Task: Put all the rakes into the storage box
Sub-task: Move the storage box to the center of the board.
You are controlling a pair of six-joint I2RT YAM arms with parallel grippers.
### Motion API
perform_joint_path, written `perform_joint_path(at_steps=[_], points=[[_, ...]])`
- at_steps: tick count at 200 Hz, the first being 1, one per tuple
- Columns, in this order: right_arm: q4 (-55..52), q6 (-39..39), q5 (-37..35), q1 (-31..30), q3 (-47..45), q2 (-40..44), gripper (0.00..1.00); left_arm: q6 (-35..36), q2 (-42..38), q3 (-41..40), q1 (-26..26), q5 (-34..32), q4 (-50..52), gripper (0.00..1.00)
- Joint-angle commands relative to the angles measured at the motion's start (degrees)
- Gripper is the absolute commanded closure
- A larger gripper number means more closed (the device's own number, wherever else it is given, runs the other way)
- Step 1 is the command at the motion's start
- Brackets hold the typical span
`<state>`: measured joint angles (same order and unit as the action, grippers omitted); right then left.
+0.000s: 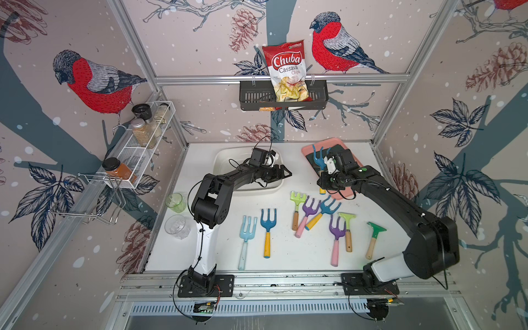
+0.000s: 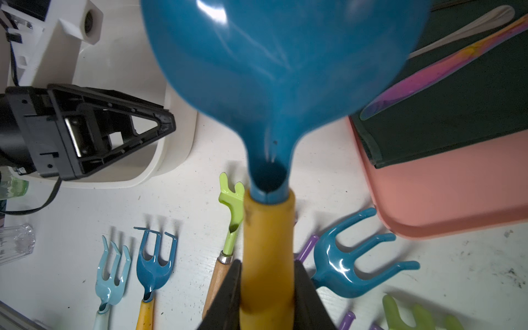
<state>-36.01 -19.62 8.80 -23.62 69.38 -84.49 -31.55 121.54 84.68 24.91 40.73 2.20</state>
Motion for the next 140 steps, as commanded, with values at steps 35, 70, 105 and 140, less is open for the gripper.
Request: perform_joint_path(at_steps=[35,70,105,140], points=[[2.04,-0.53,1.57,-0.47,1.85,-1.73,0.85,-4.6,1.0,1.78,3.27,1.16,-5.64,0.2],[1.54,-0.08,1.14,-1.09,3.63,-2.34,0.85,-3.97,1.68,2.38,5.08,1.09,-4.16,0.2],[1.27,-0.15,1.05,-1.33,4.69,-3.4,0.85,-4.07,0.18,-0.12,6.01,1.86,-4.9,0.22],[1.4,-0.31,0.45,-2.13,5.48,-4.36,0.85,-3.92,-2.31,-2.7,6.46,1.96,-5.17,0.23]])
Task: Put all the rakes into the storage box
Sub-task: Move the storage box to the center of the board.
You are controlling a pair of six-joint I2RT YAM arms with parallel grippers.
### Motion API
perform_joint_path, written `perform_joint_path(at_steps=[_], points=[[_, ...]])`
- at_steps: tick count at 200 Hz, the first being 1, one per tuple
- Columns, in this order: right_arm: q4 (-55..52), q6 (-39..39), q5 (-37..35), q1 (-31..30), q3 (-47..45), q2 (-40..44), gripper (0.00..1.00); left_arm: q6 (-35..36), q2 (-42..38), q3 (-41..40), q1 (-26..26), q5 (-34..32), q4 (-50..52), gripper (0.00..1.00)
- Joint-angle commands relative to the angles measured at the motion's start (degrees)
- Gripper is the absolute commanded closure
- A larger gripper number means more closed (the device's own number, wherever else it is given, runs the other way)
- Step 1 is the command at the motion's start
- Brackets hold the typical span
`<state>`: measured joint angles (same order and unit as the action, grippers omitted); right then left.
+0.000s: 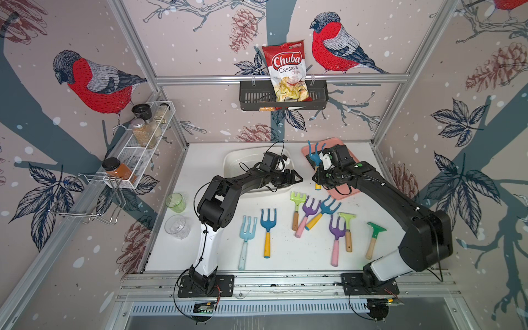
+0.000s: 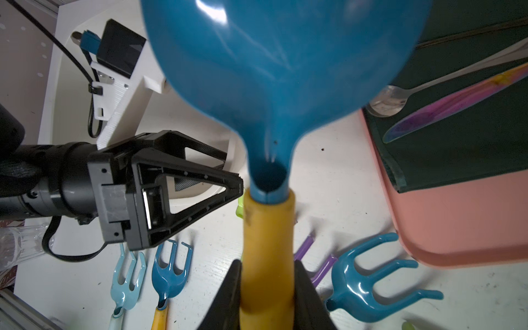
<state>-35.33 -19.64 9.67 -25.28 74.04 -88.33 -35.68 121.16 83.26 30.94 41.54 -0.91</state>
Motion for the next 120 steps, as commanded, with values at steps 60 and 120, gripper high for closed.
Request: perform_joint_path(at_steps=[60,120], points=[[0.43,-0.36,-1.23,-1.86,2.08,-1.58,0.85,-2.2,-5.41,-7.03,1.35,0.78,-6.32,0.23],[-0.89,-2.02,-1.8,-2.56,3.79,-3.01,0.85,-1.03,-8.22,-6.63,0.81,-1.97,-3.67,0.22]])
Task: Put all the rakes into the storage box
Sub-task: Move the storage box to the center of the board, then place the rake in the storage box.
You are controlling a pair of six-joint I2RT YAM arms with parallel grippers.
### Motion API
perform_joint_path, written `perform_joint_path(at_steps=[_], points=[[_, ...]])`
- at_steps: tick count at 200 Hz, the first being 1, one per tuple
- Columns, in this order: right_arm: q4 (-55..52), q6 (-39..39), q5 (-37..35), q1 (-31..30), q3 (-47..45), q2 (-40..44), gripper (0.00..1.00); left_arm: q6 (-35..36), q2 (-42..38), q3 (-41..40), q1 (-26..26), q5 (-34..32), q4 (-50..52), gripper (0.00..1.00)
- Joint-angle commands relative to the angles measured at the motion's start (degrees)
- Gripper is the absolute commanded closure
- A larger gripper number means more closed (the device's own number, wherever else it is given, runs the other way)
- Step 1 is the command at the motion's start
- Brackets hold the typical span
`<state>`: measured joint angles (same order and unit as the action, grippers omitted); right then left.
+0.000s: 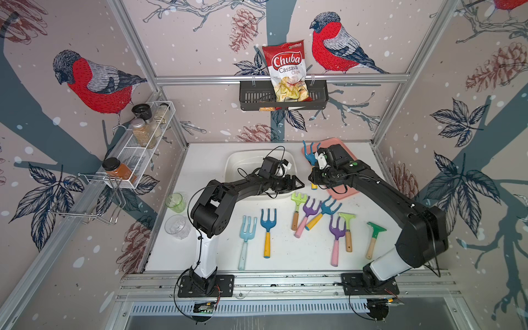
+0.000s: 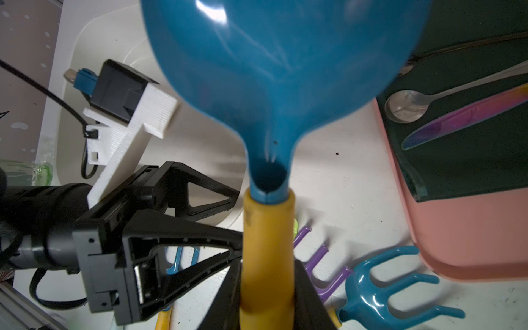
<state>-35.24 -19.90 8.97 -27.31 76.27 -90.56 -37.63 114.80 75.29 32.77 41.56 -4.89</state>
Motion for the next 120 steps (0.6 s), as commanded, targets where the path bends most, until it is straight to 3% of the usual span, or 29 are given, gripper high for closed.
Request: perform_joint_path(at_steps=[1,60,120], points=[[-1.1,-1.83,-1.12,-0.54,1.67,-0.85,0.85,0.9,-1.95,1.4,-1.08,-2.13,0.4,0.22],[-8.23,-6.23,-3.59,-6.62,14.26,-9.95,0.84,4.25,-11.94,6.3,-10.19,-6.71,11.81,0.21],[-14.64,-8.05,-2.21,-10.1,33.0,-27.96,0.84,8.63,-28.78,-2.76,-19.13,-8.8,21.73,0.19]])
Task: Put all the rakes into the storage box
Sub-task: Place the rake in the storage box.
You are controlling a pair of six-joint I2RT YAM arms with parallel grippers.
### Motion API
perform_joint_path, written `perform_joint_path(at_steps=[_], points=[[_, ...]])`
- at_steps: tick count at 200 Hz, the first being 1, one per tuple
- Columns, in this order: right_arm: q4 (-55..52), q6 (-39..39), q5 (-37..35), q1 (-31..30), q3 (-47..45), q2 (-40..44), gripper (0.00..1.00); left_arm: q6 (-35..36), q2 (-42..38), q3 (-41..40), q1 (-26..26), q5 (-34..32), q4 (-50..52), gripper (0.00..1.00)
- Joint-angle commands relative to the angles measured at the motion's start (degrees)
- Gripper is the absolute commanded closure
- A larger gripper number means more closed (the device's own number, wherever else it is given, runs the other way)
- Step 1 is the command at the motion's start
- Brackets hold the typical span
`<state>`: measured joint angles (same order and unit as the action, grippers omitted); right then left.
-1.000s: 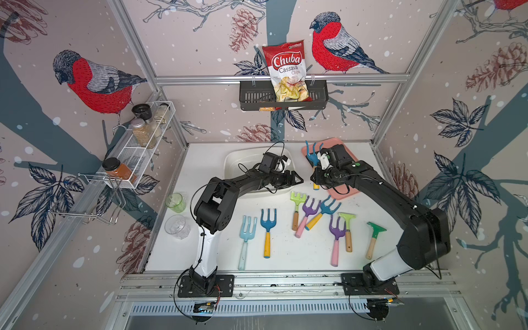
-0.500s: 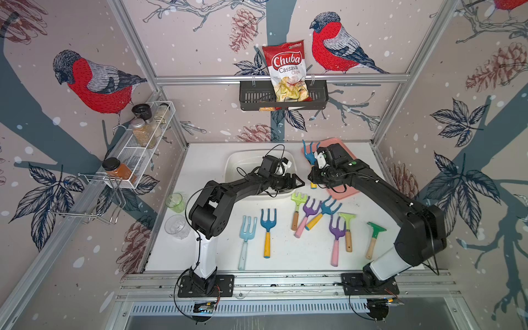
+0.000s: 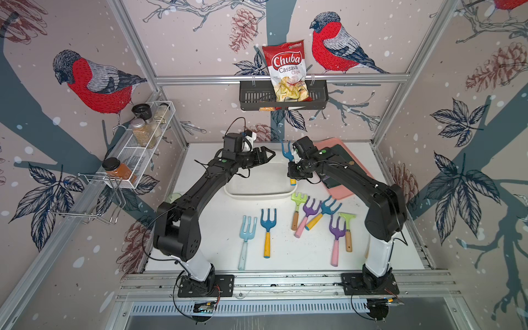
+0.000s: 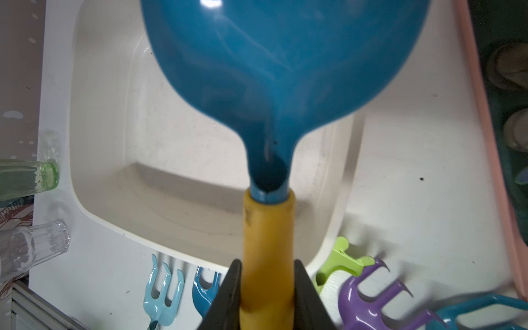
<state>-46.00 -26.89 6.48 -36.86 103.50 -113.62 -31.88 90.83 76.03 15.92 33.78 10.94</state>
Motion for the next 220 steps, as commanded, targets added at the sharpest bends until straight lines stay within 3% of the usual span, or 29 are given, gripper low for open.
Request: perform_joint_path(at_steps=[1,58,113,220], points=[[-3.95,-1.1,0.24,-0.56,6.15,-5.23,0.84,2.88,-5.1,-3.77,-2.47,-1.01,6.01,0.19],[-12.84,-0.79,1.95,-0.91,25.61,-21.43,0.84,4.4,-15.14,-14.16,-7.47,-1.61,8.86,0.18],[-9.56,-1.87,2.42,-1.37,17.82,-20.89,0.84,6.07,-17.65,-17.25,-8.72,-1.24,11.36,0.18],[-11.56,0.16,3.6,-1.28,21.3,-27.08,0.81,5.84,-20.29,-22.04,-8.9,-1.52,11.66,0.18]])
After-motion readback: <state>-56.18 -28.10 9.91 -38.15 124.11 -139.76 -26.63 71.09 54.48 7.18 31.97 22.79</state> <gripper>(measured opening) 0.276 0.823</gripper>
